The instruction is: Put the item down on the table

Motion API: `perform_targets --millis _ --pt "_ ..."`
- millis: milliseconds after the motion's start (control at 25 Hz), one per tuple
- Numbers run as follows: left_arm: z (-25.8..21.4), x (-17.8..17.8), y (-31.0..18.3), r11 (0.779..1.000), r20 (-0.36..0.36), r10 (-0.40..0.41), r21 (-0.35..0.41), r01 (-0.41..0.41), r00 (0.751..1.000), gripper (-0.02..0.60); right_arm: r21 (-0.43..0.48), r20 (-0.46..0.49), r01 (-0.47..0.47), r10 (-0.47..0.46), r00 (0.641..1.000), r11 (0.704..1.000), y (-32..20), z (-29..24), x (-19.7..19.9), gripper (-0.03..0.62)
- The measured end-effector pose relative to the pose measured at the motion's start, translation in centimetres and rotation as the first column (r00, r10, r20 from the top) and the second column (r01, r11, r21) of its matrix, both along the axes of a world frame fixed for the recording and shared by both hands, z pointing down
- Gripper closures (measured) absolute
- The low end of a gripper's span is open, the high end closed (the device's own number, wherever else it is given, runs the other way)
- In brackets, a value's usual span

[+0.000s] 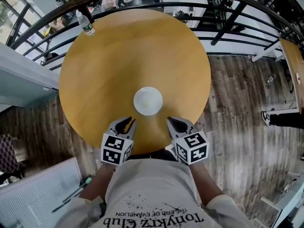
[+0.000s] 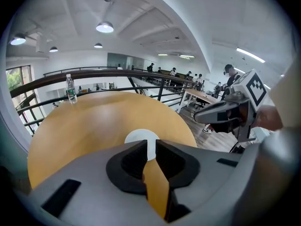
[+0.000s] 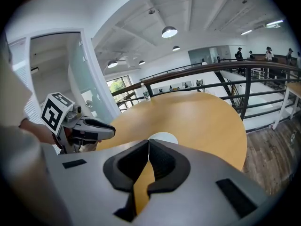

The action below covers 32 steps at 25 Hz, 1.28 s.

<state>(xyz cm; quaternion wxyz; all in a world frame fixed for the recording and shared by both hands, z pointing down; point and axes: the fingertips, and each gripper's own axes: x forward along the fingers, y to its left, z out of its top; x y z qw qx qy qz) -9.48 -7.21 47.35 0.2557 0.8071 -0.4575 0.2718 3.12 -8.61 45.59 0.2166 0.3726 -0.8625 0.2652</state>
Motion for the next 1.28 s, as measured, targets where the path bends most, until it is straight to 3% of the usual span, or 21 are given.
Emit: perform_targets --millis 200,400,720,1280 --pt "-1.4 -0.3 0.2 1.0 -0.007 -0.007 0.014 0.007 1.0 0.557 0.018 0.013 0.011 -0.012 1.0 1.0 0.1 -0.9 -1.1 0.568" --pt "-2.6 0.1 0.2 1.0 -0.055 -0.01 0.023 0.011 0.998 0.558 0.038 0.027 -0.001 0.0 1.0 0.999 -0.4 -2.2 -1.4 0.568" --pt "-3.9 1.1 -0.1 0.997 -0.033 0.013 0.08 -0.01 0.999 0.558 0.063 0.014 0.025 -0.026 1.0 0.998 -0.5 -3.3 -1.2 0.568" --pt "-4.4 0.2 -0.7 0.995 -0.019 -0.001 0.1 0.003 1.0 0.558 0.063 0.013 -0.007 0.006 1.0 0.998 -0.2 -2.5 -0.1 0.568"
